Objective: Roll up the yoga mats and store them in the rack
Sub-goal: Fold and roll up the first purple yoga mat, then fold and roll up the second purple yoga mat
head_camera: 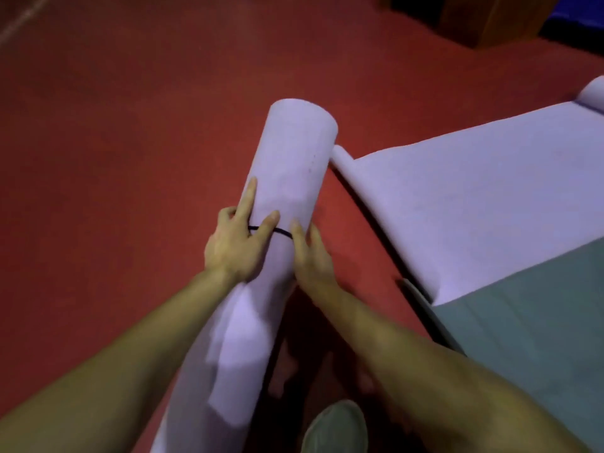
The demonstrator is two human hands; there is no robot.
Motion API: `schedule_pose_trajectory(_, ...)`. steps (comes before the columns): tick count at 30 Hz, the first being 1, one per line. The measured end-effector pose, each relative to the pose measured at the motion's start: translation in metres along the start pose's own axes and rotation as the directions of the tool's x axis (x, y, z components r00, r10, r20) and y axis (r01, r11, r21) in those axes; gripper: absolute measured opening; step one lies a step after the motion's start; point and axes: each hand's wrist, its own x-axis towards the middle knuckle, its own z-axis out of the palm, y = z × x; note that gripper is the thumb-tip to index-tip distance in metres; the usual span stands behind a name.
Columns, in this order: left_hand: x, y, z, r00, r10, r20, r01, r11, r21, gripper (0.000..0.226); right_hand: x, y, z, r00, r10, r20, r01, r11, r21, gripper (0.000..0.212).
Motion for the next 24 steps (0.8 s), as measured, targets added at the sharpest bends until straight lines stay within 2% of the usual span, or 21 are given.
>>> schedule_pose_trajectory(3, 0.015, -0.069, 0.003, 0.987, -0.158, 0.04, 0.15, 0.975, 0.165, 0.069, 0.018, 0.045, 0.064, 0.958, 0.115, 0.261, -0.129, 0.991, 0.037, 0.06)
schedule_pose_trajectory(4, 0.017, -0.092, 0.009, 0.966, -0.245, 0.078, 0.223, 0.949, 0.223, 0.07, 0.016, 0.053, 0.077, 0.932, 0.13, 0.337, -0.132, 0.991, -0.017, 0.055)
schedule_pose_trajectory(6, 0.007, -0.133, 0.031, 0.903, -0.383, 0.196, 0.306, 0.892, 0.333, 0.073, 0.001, 0.058, 0.083, 0.904, 0.149, 0.401, -0.081, 0.98, -0.183, 0.043)
schedule_pose_trajectory(8, -0.019, -0.162, 0.057, 0.866, -0.434, 0.249, 0.301, 0.849, 0.435, 0.075, -0.003, 0.071, 0.075, 0.869, 0.199, 0.452, -0.02, 0.929, -0.37, 0.055)
schedule_pose_trajectory(10, -0.039, -0.177, 0.073, 0.895, -0.408, 0.182, 0.282, 0.833, 0.476, 0.077, 0.003, 0.086, 0.056, 0.854, 0.259, 0.452, 0.002, 0.865, -0.501, 0.066)
schedule_pose_trajectory(12, -0.043, -0.183, 0.077, 0.909, -0.384, 0.162, 0.277, 0.847, 0.453, 0.076, 0.008, 0.096, 0.031, 0.865, 0.265, 0.427, 0.025, 0.826, -0.564, 0.065)
schedule_pose_trajectory(14, -0.038, -0.179, 0.079, 0.911, -0.373, 0.176, 0.255, 0.845, 0.469, 0.075, 0.012, 0.099, 0.006, 0.882, 0.275, 0.383, 0.005, 0.807, -0.591, 0.064)
schedule_pose_trajectory(19, -0.034, -0.139, 0.09, 0.963, -0.256, 0.086, 0.171, 0.825, 0.538, 0.066, 0.013, 0.098, -0.054, 0.929, 0.266, 0.258, -0.054, 0.786, -0.616, 0.062)
schedule_pose_trajectory(24, -0.036, -0.077, 0.105, 0.967, -0.116, 0.227, -0.005, 0.882, 0.471, 0.06, -0.001, 0.085, -0.121, 0.967, 0.207, 0.149, -0.085, 0.812, -0.577, 0.062)
